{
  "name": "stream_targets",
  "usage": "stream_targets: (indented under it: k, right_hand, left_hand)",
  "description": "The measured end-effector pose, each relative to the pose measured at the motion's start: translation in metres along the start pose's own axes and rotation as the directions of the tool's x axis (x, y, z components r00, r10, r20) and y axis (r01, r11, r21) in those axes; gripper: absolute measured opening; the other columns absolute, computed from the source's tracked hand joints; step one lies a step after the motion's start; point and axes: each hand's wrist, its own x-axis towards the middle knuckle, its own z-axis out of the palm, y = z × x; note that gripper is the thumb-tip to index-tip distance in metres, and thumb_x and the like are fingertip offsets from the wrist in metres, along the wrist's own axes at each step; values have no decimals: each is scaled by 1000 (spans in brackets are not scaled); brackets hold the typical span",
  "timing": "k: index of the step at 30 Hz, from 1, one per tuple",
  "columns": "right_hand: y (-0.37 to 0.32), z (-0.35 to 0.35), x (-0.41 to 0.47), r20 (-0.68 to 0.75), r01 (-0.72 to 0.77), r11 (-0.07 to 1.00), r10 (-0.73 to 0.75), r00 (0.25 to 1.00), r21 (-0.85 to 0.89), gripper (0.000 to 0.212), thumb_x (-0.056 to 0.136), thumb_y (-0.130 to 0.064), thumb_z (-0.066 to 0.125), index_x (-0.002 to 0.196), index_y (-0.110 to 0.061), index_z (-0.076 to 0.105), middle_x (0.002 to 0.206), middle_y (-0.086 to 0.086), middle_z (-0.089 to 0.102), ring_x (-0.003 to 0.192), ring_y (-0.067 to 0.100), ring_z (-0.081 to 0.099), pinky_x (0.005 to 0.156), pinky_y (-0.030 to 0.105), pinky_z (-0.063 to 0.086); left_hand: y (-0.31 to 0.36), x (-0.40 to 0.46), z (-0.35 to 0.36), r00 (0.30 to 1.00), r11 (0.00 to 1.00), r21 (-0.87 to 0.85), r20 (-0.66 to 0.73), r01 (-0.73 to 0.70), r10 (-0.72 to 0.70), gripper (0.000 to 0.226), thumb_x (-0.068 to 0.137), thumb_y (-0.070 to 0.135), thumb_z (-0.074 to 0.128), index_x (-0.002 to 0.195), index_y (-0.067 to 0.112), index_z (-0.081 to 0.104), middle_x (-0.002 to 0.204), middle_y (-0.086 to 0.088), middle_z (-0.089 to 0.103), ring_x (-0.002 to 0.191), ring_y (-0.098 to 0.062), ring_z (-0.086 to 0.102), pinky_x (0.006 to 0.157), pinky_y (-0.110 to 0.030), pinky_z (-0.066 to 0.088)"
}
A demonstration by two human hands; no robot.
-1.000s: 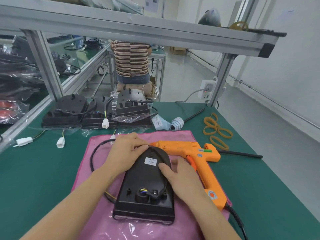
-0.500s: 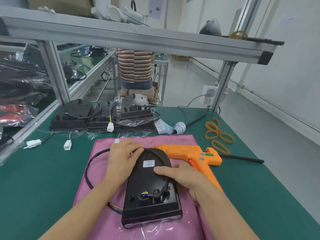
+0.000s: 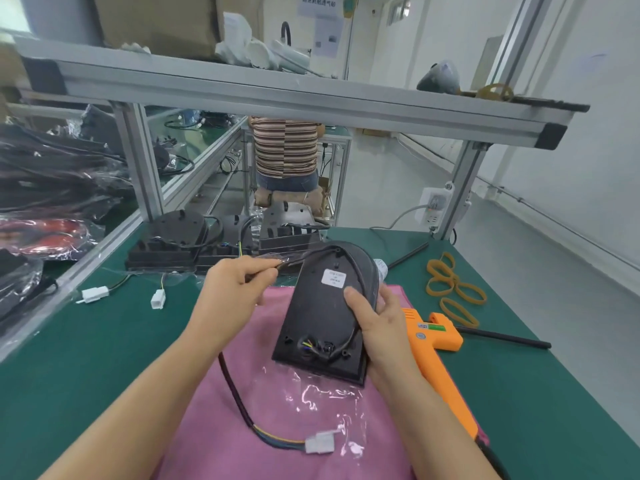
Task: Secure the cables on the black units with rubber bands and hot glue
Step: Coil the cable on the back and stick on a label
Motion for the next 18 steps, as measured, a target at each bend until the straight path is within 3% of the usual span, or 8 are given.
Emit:
stream_targets:
  k: [2,4,7,10,14,18]
  right_hand:
    - [3,7,7,-32,-3,1000,4,999,17,71,81,-25,76,140,-14,40,132,8,59,111,26,64,96,49,51]
    - [7,14,14,-46,-10,999,12,999,46,73,80,-26,77,141,-14,38,134,9,58,111,26,64,97,50,51]
    - [9,24,23,-30,-45,992,49,998,120,73,81,-25,76,141,-12,37,134,12,57,111,29,64,96,52,51]
    - [10,29,31,-9,-93,987,95,995,133,78,80,-31,77,143,-12,35,144,15,46,122,31,56,103,51,45]
    - [15,28,33,-22,-70,996,72,997,59,72,83,-38,73,140,-10,39,132,14,57,116,29,61,99,51,49]
    - [18,29,34,-29,-80,989,84,996,123,61,84,-35,72,132,-8,46,121,14,65,107,30,66,95,52,51]
  left_hand:
    - [0,-2,3,996,992,-93,1,85,-85,18,91,8,63,101,17,75,59,9,63,49,-5,54,59,-22,49]
    - [2,-2,8,985,962,-211,15,173,-174,16,90,7,64,96,16,75,59,4,62,50,-7,55,58,-25,53]
    - [6,-3,15,950,873,-383,37,301,-311,13,89,2,63,94,9,74,59,3,62,52,-6,53,55,-19,53]
    - [10,-3,14,926,795,-502,32,340,-375,13,89,-2,61,92,8,69,66,-3,64,50,-5,54,52,-17,51]
    - [12,0,11,924,842,-397,39,365,-381,15,84,-2,67,76,10,73,64,-4,66,50,-9,55,52,-21,51]
    - [6,-10,14,917,897,-205,20,393,-397,19,75,13,78,64,28,77,73,8,75,79,-17,70,84,-36,56]
